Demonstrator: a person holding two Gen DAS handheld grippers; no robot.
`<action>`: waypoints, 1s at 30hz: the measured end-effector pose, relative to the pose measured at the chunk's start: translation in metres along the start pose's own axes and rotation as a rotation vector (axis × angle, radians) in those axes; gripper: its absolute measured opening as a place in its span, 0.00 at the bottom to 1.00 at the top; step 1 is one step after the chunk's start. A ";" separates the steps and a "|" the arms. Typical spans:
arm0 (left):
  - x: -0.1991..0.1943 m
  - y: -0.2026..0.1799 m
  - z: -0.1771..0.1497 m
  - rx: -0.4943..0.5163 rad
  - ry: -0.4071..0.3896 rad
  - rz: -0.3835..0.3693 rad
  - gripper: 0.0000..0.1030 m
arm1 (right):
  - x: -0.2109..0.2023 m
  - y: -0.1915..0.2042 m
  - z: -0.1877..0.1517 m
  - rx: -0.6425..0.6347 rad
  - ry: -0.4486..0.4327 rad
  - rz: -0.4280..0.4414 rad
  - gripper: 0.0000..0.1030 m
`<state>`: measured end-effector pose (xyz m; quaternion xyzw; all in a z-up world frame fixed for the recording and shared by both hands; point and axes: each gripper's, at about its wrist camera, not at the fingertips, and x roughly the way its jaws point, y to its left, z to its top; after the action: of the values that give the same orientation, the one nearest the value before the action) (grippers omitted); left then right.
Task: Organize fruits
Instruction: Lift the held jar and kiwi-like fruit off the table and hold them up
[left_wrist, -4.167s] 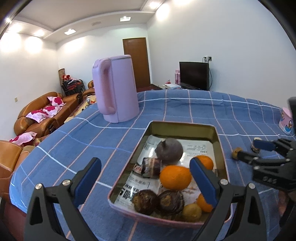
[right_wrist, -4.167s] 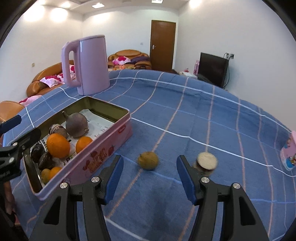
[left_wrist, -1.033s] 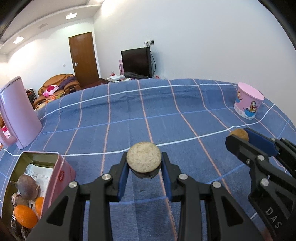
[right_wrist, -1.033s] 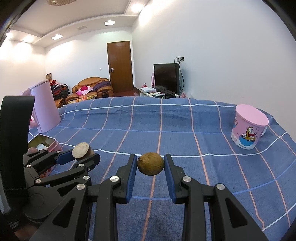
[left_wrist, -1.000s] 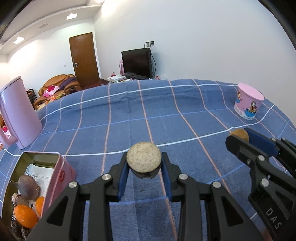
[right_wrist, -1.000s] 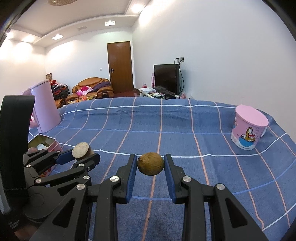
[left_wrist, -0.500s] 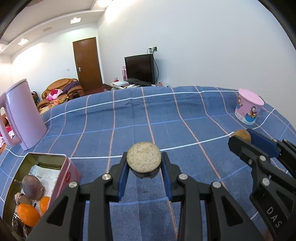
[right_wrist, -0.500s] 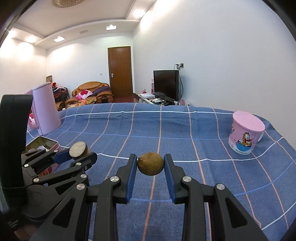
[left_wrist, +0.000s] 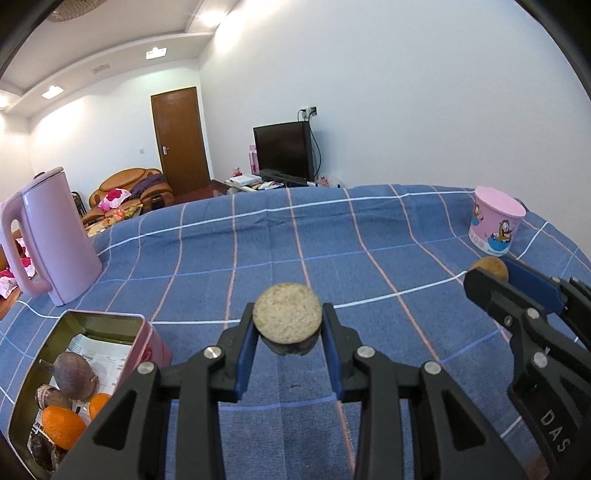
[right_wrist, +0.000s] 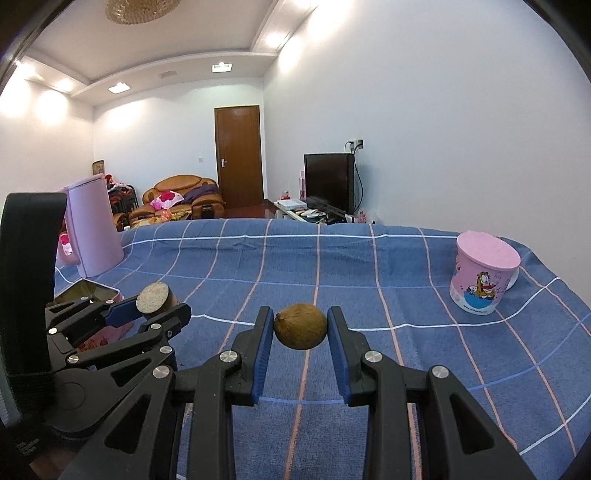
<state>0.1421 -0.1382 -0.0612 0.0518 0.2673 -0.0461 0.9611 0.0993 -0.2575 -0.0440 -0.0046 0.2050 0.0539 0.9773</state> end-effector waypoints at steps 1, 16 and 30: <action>-0.001 0.000 0.000 -0.001 -0.002 0.000 0.34 | 0.001 -0.001 0.000 0.001 -0.004 0.000 0.31; -0.013 0.002 -0.002 -0.009 -0.053 0.020 0.34 | -0.007 -0.001 0.000 -0.002 -0.055 -0.018 0.31; -0.023 0.005 -0.004 -0.020 -0.097 0.038 0.34 | -0.015 0.000 -0.001 -0.007 -0.095 -0.022 0.31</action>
<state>0.1208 -0.1315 -0.0519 0.0452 0.2197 -0.0275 0.9741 0.0849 -0.2595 -0.0389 -0.0077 0.1582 0.0440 0.9864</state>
